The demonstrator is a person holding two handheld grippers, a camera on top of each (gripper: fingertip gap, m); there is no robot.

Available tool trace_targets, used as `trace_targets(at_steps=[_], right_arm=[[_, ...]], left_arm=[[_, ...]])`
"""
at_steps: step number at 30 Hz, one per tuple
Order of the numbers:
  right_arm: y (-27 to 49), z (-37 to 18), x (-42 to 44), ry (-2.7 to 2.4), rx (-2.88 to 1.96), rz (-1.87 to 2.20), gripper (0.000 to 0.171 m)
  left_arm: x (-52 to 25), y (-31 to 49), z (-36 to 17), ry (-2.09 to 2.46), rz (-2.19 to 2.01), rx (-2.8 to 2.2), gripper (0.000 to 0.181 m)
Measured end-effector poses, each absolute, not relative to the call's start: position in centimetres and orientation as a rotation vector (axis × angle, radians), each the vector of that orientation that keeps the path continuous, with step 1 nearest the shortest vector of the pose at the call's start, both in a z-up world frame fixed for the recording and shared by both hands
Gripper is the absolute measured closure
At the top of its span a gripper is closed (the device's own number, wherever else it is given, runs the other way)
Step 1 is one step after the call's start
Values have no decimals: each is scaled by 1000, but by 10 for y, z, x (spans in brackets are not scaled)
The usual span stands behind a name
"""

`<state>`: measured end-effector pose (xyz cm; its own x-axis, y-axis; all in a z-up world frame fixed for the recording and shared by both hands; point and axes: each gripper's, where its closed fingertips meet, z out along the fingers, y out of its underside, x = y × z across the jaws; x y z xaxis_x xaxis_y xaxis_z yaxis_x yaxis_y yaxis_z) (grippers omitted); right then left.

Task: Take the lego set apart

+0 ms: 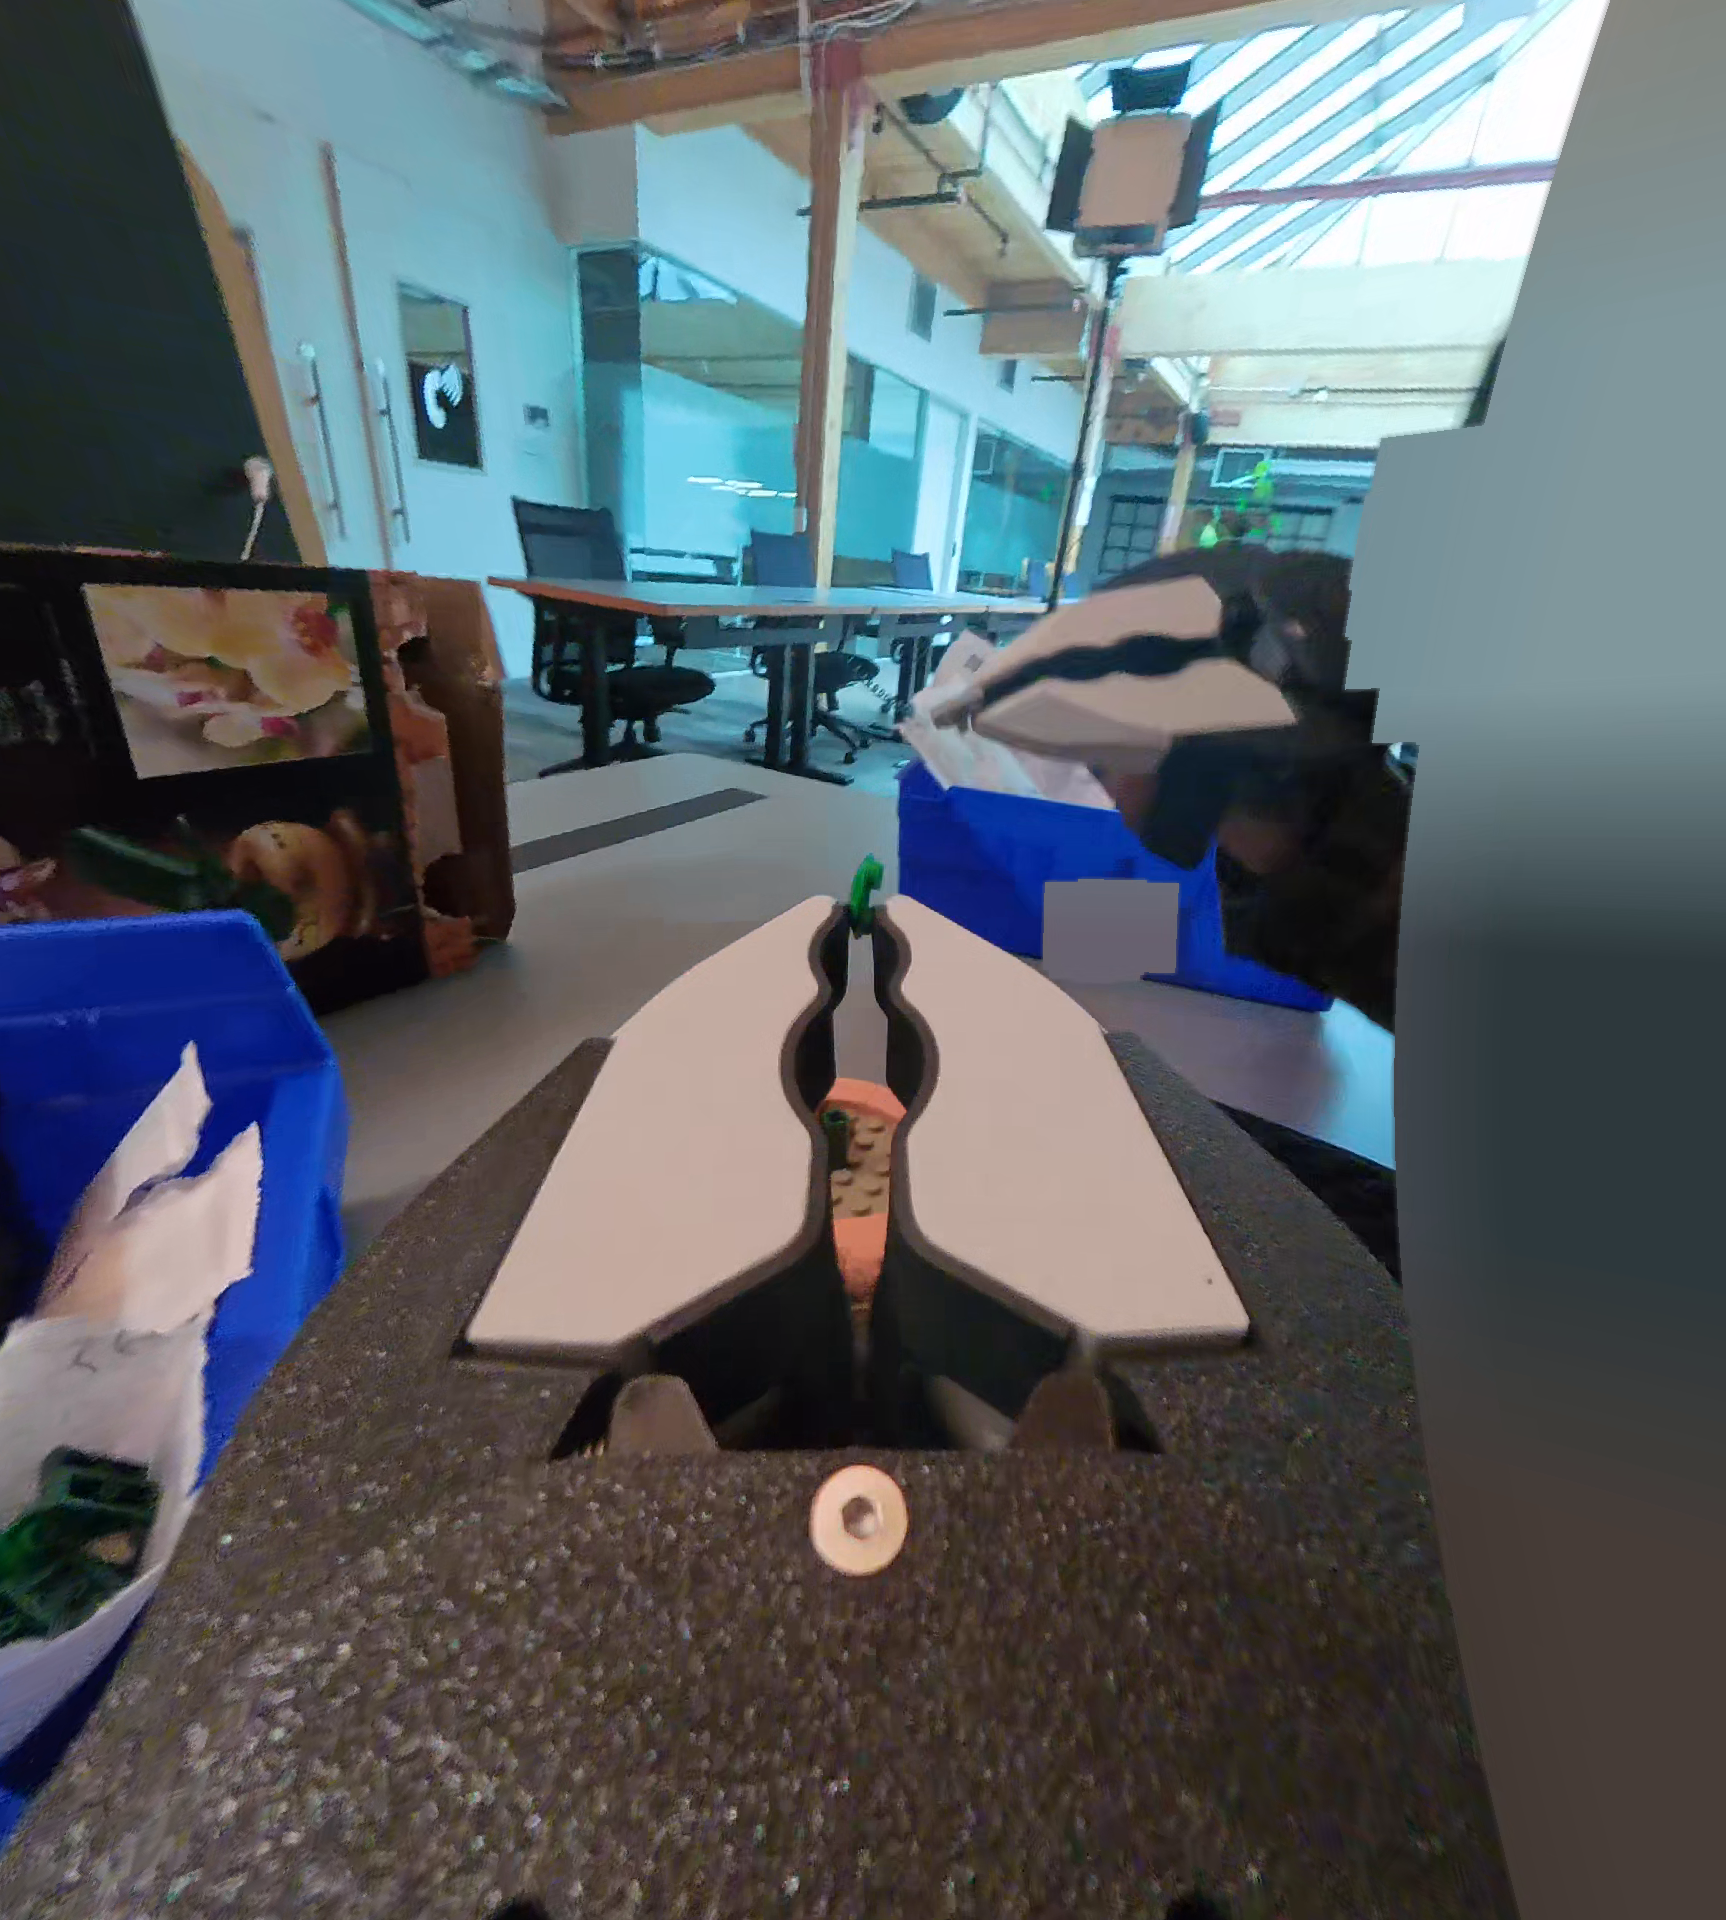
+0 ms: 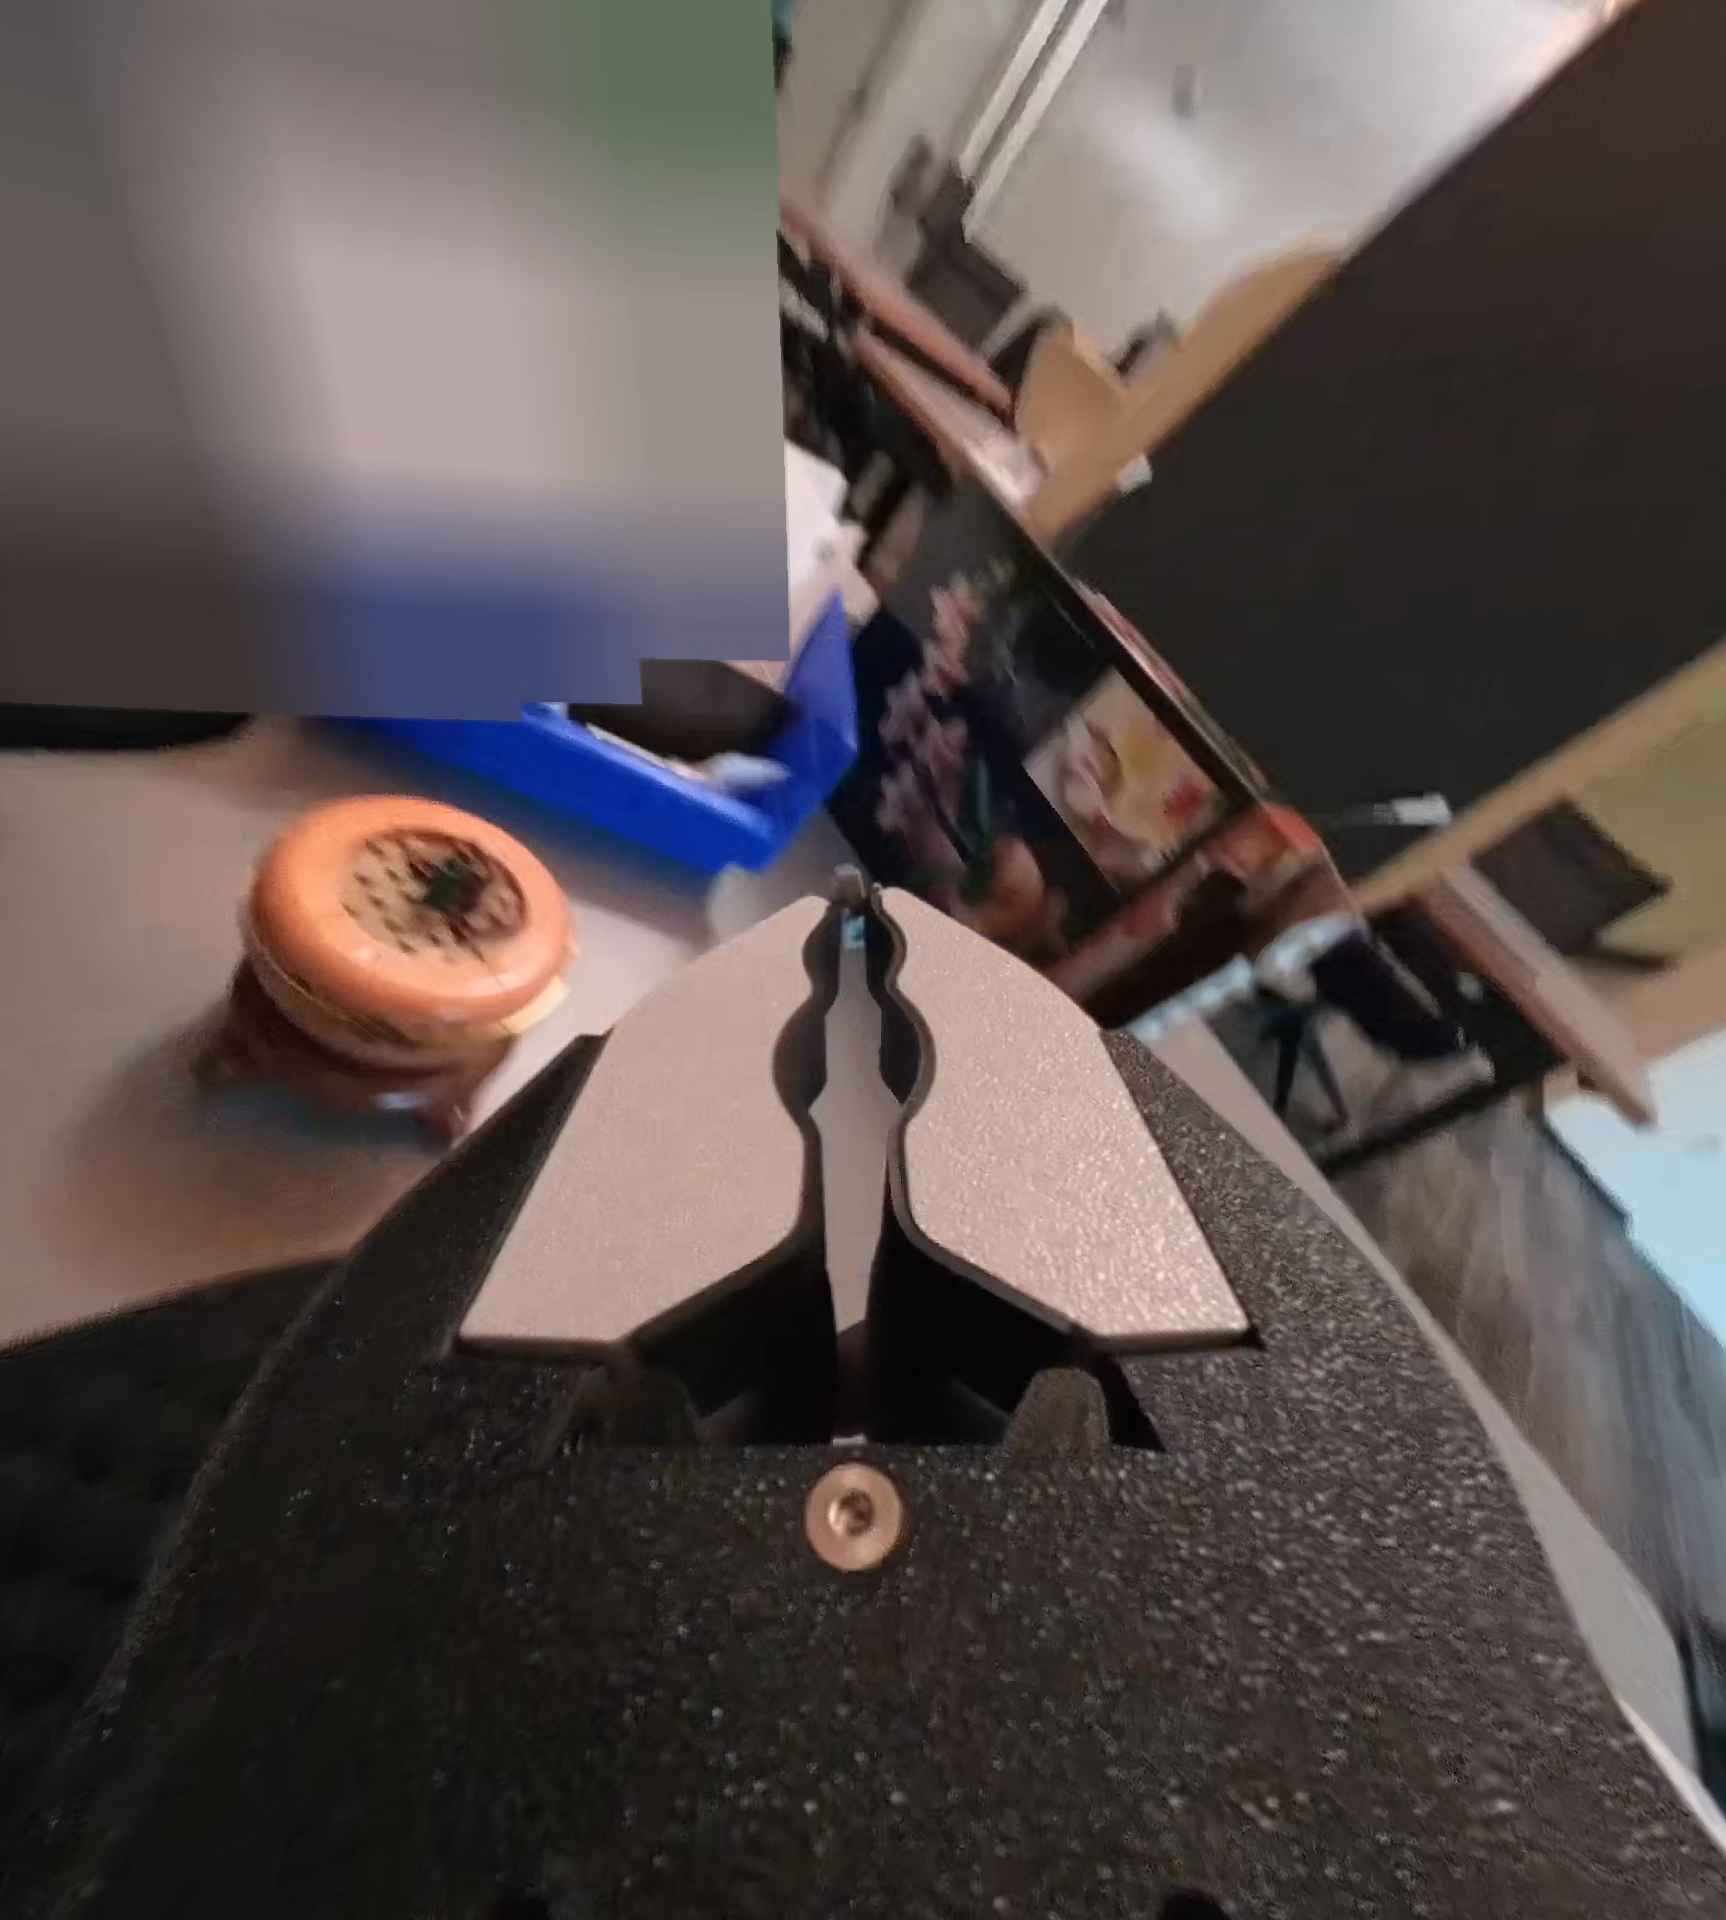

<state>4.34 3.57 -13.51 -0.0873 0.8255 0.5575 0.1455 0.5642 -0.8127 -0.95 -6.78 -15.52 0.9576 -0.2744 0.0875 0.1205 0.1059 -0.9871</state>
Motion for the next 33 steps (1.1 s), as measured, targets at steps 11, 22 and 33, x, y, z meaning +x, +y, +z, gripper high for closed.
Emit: trace_targets(at_steps=[11, 22, 33], right_arm=[[100, -76, 107, -1488, -1115, 785, 167], [-49, -147, -30, -2069, -952, 1162, 167], [-95, -234, -140, -2478, -914, 884, 157]], left_arm=[[-29, -87, -144, 85, -242, -1402, 178], [-111, -163, -141, -108, 84, -1481, 178], [-114, -173, -152, -152, 44, -1444, 177]])
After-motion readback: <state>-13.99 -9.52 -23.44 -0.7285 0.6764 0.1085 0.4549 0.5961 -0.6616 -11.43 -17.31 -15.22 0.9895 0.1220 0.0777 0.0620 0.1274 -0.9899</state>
